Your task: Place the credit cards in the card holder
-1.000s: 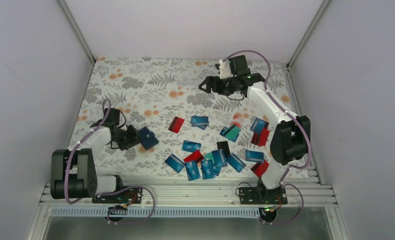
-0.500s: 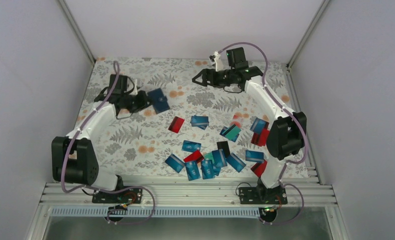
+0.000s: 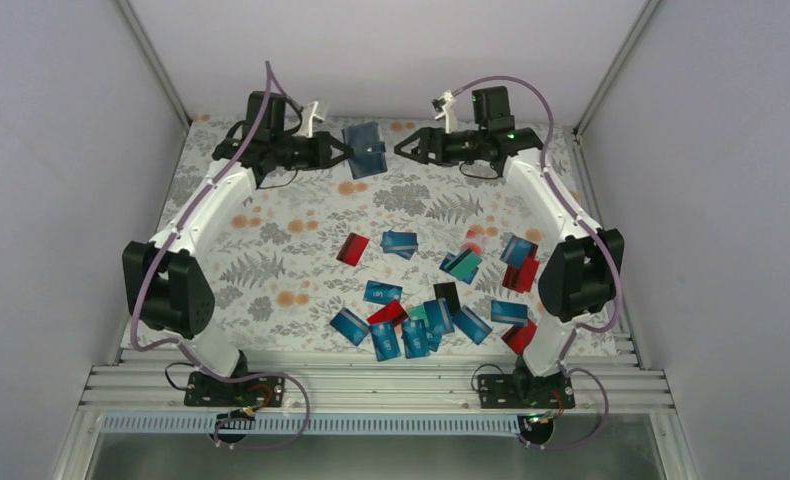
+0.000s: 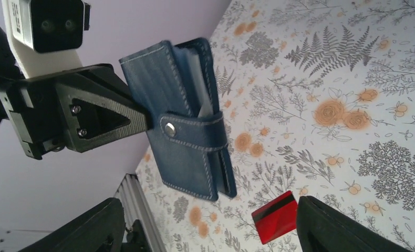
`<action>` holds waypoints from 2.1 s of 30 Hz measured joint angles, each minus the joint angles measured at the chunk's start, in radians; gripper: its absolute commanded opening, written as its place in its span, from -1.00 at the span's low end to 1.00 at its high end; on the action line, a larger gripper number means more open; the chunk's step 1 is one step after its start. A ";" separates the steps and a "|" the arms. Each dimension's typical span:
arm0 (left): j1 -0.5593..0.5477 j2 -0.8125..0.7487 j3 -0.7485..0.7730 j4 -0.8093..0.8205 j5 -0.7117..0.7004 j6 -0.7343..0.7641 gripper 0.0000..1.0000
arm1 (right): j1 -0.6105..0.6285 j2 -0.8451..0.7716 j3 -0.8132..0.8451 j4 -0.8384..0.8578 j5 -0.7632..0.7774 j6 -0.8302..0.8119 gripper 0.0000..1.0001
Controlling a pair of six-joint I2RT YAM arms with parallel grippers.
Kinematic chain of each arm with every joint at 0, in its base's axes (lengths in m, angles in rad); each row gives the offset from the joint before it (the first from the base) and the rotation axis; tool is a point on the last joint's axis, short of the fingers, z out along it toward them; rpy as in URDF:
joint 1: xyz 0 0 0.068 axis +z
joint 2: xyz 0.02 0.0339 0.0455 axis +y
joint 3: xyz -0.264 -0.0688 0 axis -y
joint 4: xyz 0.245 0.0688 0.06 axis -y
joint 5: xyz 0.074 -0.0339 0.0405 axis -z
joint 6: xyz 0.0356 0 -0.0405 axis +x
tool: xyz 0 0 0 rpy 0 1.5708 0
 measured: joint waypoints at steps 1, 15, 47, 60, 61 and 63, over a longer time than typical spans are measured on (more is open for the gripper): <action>-0.006 0.004 0.009 0.000 0.014 0.008 -0.95 | -0.008 0.000 0.000 0.000 -0.021 0.000 0.62; -0.098 0.045 0.102 -0.008 0.140 0.090 -0.95 | -0.024 0.000 0.043 -0.018 -0.244 0.003 0.38; -0.043 -0.084 -0.060 0.137 0.306 0.042 0.41 | -0.015 0.010 0.045 0.180 -0.447 0.175 -0.92; -0.068 -0.073 -0.092 0.308 0.456 -0.053 -0.74 | 0.023 0.013 0.072 0.237 -0.508 0.206 -0.85; -0.072 -0.069 -0.092 0.321 0.462 -0.059 -0.87 | 0.024 0.014 0.073 0.236 -0.507 0.205 -0.79; -0.076 -0.063 -0.093 0.337 0.473 -0.068 -0.95 | 0.023 0.018 0.074 0.229 -0.499 0.202 -0.16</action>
